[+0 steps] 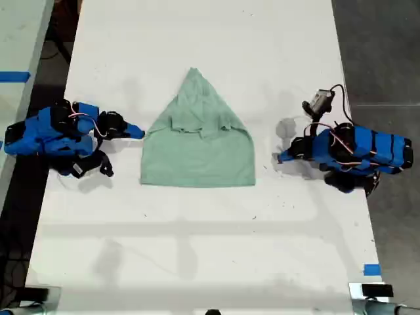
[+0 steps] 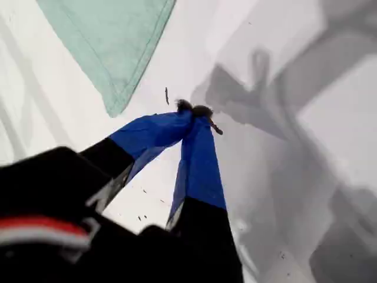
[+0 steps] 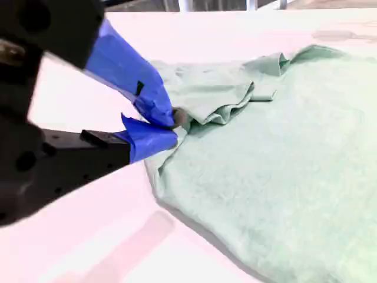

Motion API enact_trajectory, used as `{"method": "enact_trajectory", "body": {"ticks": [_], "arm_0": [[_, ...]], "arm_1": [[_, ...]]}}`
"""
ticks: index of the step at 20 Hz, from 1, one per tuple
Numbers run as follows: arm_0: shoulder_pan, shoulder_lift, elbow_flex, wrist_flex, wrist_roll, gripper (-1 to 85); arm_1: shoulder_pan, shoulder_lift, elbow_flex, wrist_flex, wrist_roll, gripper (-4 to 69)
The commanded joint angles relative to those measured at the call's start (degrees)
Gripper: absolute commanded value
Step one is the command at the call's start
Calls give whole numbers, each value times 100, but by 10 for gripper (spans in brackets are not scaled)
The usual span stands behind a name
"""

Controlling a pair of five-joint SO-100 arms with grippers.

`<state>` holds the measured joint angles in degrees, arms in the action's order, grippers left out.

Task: Fold t shirt

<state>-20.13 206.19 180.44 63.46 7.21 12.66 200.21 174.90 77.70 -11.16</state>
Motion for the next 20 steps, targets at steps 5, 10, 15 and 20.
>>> {"method": "enact_trajectory", "body": {"ticks": [5,10,15,20], "arm_0": [[114,35,-62,-35,-246,-1],[132,35,-79,-35,-220,-1],[193,35,-97,-53,-167,-1],[211,35,-97,-44,-149,-1]], "arm_1": [[-79,35,123,-360,1354,-3],[-62,-2698,-1863,-448,1354,-2],[-246,-7655,-4860,-1090,1116,64],[-105,-10397,-6688,-1169,949,162]]}}
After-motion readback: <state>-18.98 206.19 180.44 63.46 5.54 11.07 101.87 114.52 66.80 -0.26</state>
